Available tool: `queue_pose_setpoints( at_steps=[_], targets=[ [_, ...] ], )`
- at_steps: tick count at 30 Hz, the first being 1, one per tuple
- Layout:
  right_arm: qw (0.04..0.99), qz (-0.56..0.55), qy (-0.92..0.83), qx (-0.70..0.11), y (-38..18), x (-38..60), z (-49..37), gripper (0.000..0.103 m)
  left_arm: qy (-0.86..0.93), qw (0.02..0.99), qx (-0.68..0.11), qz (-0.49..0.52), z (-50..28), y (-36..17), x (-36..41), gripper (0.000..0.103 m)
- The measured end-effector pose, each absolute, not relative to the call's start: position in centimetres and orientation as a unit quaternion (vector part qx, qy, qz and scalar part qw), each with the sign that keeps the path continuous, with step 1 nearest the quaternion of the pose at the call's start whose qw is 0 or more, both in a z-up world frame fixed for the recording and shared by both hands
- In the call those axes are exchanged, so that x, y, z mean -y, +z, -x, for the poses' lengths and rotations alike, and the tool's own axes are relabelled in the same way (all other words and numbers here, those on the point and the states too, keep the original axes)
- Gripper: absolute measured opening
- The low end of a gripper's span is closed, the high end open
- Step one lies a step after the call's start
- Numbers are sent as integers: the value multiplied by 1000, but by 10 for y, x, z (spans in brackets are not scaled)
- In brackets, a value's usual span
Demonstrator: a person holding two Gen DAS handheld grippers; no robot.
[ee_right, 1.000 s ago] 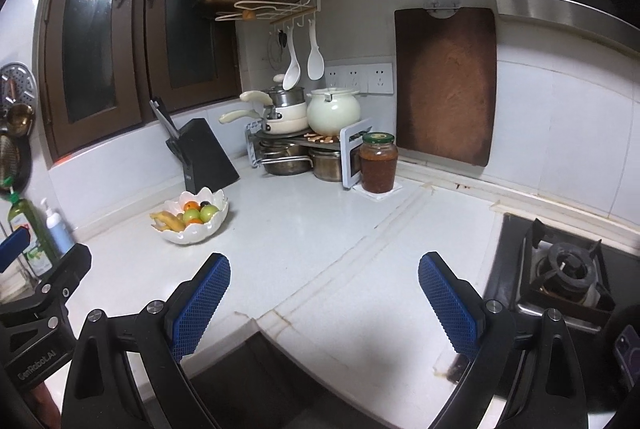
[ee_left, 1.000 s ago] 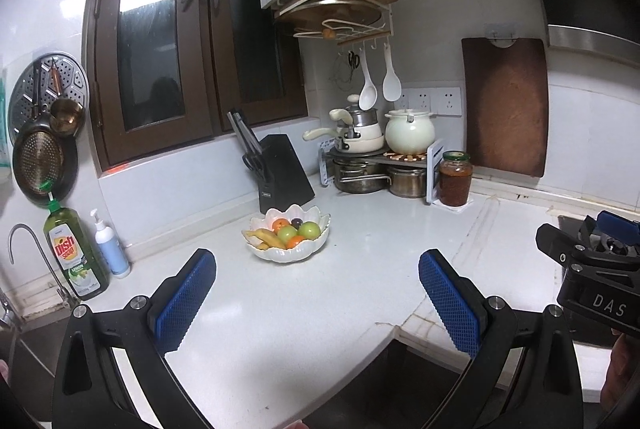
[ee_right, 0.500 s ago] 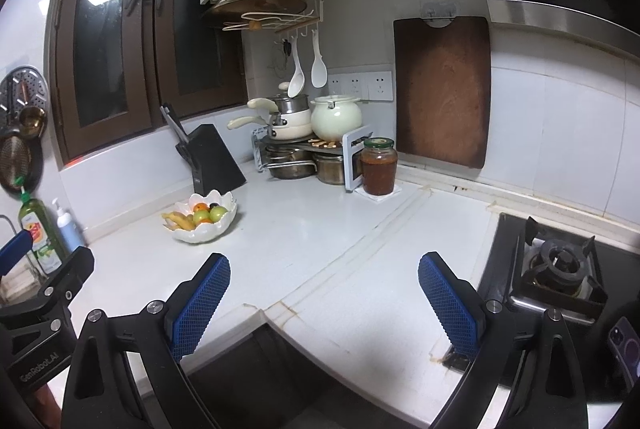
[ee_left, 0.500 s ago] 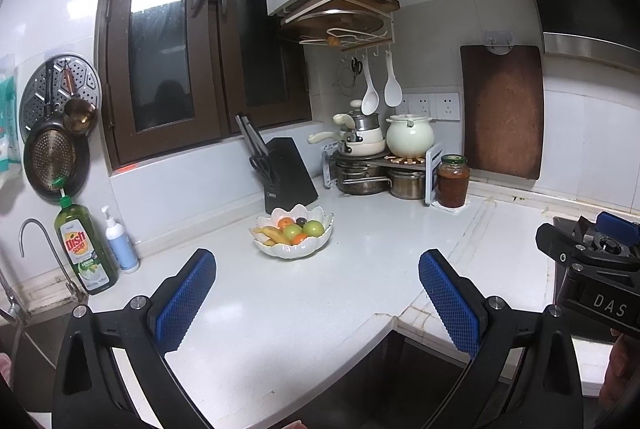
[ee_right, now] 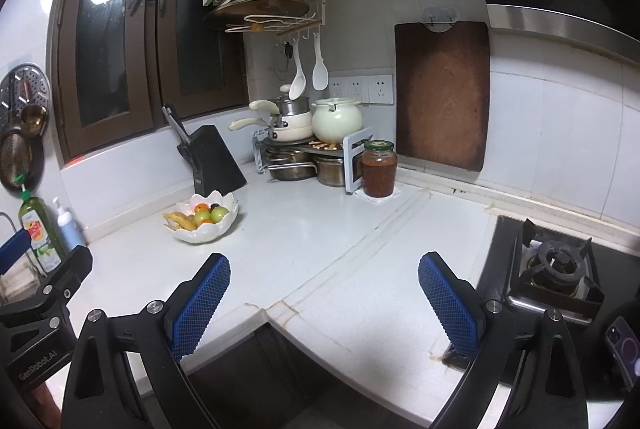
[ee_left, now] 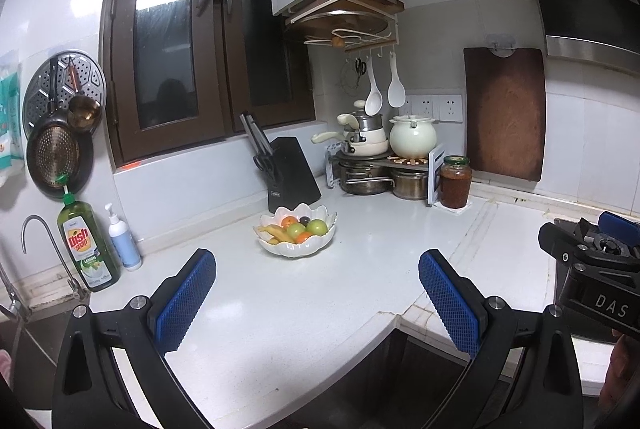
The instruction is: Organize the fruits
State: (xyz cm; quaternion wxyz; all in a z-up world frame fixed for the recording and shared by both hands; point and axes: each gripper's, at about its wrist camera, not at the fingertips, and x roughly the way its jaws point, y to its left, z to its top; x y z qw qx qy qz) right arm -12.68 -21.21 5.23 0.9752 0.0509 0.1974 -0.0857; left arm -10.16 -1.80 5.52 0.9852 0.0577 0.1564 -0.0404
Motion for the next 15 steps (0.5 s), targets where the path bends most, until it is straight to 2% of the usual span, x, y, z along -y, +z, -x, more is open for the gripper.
queue_pose_setpoints(
  at_steps=[15],
  targets=[
    [975,-49,-86,-200,52,211,123,96,-43,984,-161,-57,98,55,16,103]
  ],
)
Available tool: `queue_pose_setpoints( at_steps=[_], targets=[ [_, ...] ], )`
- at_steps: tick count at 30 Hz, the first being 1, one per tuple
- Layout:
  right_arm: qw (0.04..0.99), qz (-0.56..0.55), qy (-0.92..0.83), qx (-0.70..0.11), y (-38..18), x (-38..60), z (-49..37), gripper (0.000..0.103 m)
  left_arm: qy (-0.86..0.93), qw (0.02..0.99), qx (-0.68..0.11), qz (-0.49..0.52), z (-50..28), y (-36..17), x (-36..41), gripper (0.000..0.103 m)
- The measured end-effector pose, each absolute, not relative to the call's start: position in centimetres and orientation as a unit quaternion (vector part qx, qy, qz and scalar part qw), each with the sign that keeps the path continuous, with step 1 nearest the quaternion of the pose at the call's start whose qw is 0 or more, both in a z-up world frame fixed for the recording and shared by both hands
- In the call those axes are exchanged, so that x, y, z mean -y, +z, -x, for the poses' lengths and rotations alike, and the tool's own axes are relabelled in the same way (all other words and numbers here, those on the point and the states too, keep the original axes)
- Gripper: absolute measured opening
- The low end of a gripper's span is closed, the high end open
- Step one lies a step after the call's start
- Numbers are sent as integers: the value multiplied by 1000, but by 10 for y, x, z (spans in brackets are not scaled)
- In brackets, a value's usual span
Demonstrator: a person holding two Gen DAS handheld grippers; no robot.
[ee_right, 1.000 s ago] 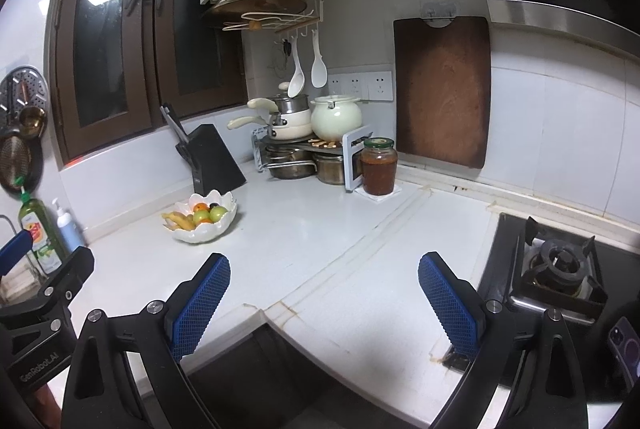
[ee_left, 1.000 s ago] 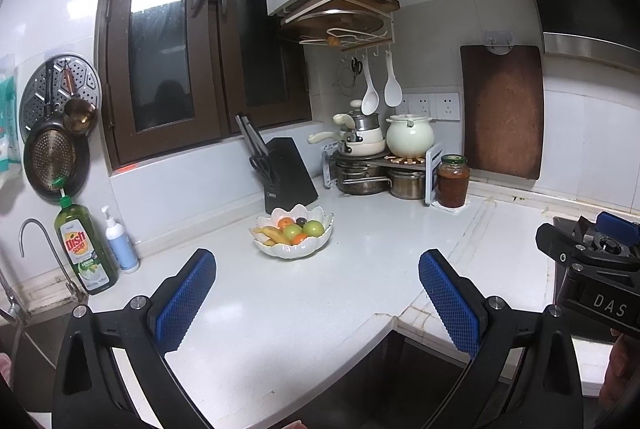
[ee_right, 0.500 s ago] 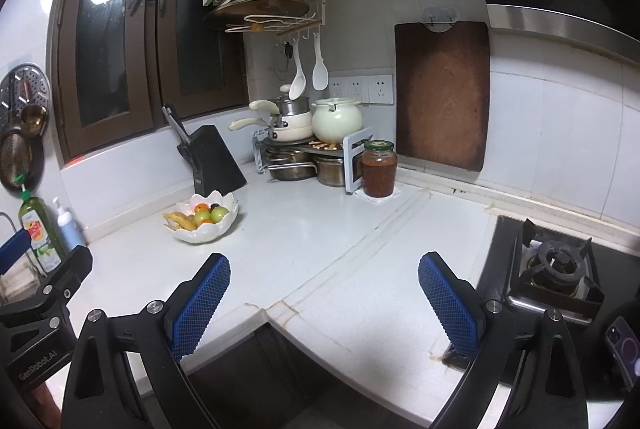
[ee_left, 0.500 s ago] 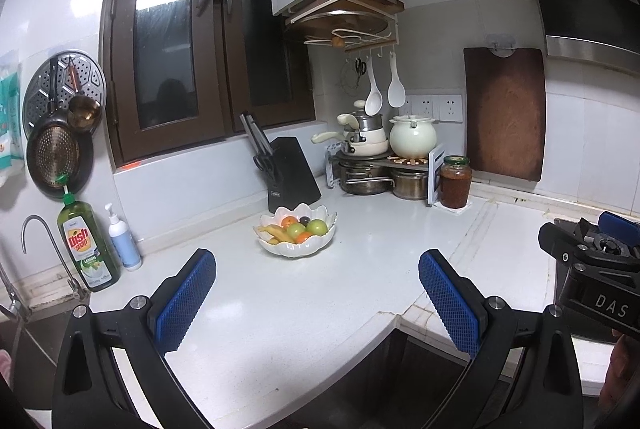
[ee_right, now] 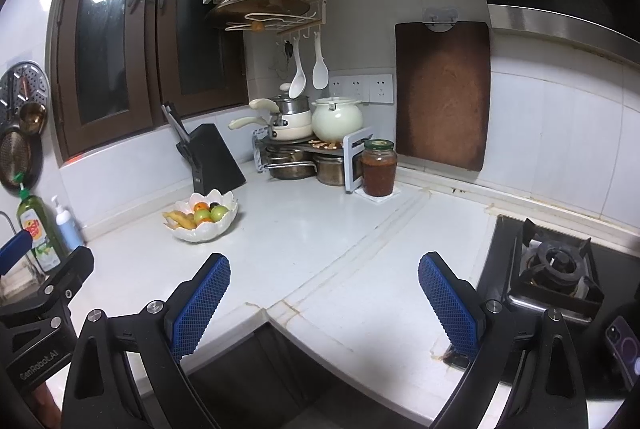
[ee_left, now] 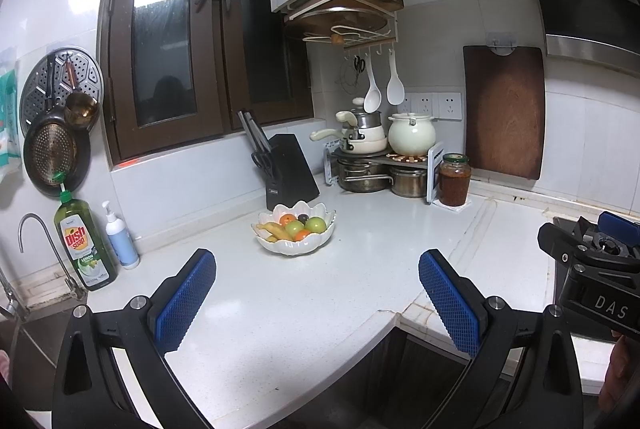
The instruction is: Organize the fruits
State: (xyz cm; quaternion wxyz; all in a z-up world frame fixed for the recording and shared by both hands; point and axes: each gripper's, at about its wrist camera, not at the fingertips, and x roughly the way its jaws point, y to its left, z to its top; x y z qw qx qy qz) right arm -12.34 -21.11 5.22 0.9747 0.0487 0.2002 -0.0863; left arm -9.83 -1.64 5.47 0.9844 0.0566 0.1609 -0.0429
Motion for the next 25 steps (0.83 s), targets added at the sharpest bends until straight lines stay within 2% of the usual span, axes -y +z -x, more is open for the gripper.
queue_pose_setpoints(
  at_steps=[25],
  targets=[
    [975,-49,-87,-201,50,214,121,96,-52,983,-166,-52,91,53,14,103]
  ],
)
